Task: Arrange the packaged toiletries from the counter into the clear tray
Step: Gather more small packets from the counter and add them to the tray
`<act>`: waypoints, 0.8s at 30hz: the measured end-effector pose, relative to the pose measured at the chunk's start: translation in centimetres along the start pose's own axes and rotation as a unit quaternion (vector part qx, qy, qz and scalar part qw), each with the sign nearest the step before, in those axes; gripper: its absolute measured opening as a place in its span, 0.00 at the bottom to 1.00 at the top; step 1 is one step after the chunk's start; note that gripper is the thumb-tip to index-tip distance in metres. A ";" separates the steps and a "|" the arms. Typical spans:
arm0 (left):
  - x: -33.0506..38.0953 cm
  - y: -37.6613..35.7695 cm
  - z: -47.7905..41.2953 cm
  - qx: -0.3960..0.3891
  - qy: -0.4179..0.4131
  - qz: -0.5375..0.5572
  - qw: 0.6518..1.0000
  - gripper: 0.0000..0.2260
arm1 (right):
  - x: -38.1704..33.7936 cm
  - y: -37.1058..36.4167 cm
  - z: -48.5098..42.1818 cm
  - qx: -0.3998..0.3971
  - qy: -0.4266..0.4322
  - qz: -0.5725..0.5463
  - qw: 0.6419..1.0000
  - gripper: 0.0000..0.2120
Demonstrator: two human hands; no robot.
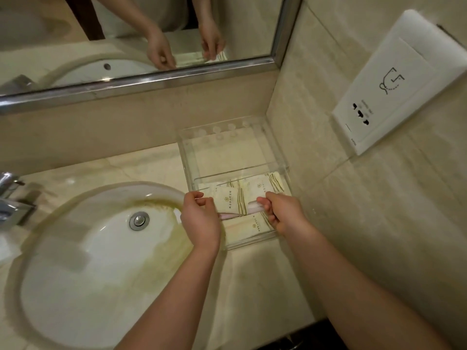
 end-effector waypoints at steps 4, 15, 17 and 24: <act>-0.5 0.6 -0.2 0.018 0.018 0.009 1.000 0.06 | 0.1 -0.9 0.1 -0.006 -0.035 -0.046 0.998 0.03; 3.3 -1.5 3.8 -0.026 -0.321 -0.186 0.928 0.09 | -0.4 -0.5 0.0 -0.035 0.018 0.062 0.997 0.13; 2.8 -3.7 4.8 -0.084 -0.426 -0.263 0.862 0.10 | -0.8 0.5 -0.2 -0.012 0.059 0.109 0.992 0.13; 0.8 -6.1 3.4 -0.165 -0.411 -0.397 0.804 0.21 | -4.9 -1.5 2.3 0.032 0.360 0.399 0.843 0.08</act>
Point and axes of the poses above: each hand's wrist, its own z-axis away from the middle knuckle, its own y-axis out of the back of the hand, x = y × z, the point moved 9 cm from there along -z, towards the middle knuckle, and after that the axes turned 10 degrees about y, right-handed, at the moved point
